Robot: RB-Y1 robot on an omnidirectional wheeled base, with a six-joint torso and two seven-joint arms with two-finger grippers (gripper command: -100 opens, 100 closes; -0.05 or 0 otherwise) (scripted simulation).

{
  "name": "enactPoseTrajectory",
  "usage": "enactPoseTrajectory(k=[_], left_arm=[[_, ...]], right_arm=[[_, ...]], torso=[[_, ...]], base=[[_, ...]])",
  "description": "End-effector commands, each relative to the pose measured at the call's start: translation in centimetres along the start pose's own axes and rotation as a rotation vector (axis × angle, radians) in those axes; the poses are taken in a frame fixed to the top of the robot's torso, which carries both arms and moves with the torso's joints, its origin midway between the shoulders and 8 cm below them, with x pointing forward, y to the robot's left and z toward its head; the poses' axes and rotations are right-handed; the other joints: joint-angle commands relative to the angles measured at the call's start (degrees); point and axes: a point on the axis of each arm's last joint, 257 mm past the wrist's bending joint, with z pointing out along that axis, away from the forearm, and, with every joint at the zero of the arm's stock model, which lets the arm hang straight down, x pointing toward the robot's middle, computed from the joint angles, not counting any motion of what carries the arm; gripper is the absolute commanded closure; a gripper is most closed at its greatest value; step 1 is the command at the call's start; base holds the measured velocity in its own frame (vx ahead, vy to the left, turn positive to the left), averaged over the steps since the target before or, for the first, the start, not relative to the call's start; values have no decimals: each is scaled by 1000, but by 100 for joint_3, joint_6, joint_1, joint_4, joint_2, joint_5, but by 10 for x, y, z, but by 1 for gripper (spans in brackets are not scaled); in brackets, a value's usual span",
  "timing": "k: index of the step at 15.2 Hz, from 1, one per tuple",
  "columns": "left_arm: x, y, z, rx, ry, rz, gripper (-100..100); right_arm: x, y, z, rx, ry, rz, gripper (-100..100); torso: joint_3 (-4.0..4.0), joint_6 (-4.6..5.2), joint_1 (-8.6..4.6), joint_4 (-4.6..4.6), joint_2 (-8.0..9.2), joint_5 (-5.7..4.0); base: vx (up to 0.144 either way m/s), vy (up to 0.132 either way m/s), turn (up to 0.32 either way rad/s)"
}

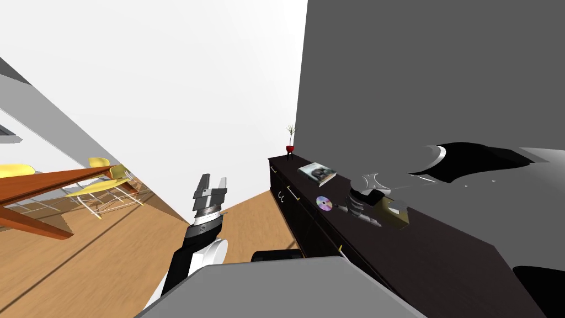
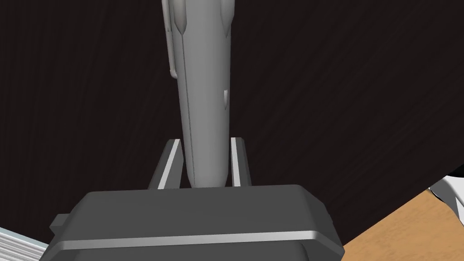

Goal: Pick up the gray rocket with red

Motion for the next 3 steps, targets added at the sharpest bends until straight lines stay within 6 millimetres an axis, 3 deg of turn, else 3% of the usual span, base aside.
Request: enactPoseTrajectory(k=[1, 3], left_arm=[[0, 0, 0, 0, 0, 0, 0], [0, 0, 0, 0, 0, 0, 0]], right_arm=[[2, -3, -9, -3, -1, 0, 100], [2, -4, -9, 0, -2, 0, 100]], torso=[[0, 0, 0, 0, 0, 0], [8, 1, 12, 3, 12, 5]], base=[[-38, 30, 14], [-30, 24, 6]])
